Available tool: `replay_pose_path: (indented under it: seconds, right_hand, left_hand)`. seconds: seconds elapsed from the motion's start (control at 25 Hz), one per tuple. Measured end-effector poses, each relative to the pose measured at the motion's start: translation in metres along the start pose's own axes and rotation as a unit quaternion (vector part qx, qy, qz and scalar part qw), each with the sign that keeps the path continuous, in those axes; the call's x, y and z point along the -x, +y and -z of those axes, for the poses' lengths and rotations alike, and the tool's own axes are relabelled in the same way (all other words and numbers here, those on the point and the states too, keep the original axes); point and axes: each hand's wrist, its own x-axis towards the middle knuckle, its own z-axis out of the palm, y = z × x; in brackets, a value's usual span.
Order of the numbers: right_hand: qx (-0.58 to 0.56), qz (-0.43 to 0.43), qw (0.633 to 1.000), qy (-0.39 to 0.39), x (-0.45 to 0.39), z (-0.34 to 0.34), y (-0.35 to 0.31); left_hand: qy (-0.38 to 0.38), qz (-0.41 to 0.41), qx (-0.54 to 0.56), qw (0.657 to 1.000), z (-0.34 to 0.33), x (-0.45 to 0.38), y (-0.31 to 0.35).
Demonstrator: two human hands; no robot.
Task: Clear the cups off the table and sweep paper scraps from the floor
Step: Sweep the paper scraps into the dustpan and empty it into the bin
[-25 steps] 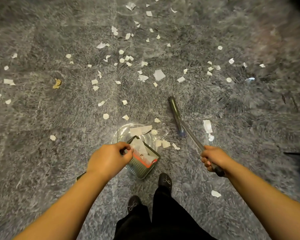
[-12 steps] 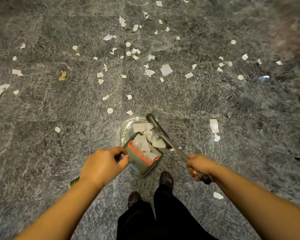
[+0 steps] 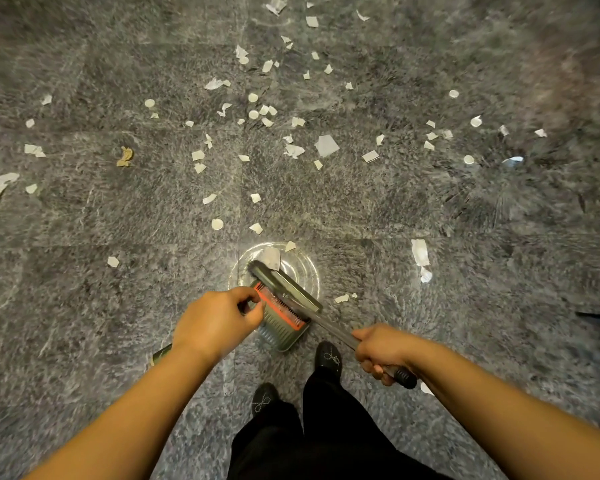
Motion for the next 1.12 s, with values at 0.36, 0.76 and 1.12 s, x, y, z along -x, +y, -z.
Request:
replay_pose_path:
  seconds: [0.36, 0.76, 1.12]
  right_hand:
    - [-0.062, 0.024, 0.998, 0.021, 0.059, 0.025, 0.004]
    - [-0.093, 0.062, 0.991, 0.076, 0.042, 0.048, -0.038]
    - [0.047, 0.069, 0.988, 0.131, -0.032, 0.074, -0.118]
  left_hand:
    - [0.026, 0.024, 0.003, 0.999, 0.000, 0.018, -0.020]
    - [0.059, 0.109, 0.033, 0.992, 0.019, 0.007, -0.026]
    - [0.033, 0.117, 0.030, 0.992, 0.026, -0.019, -0.026]
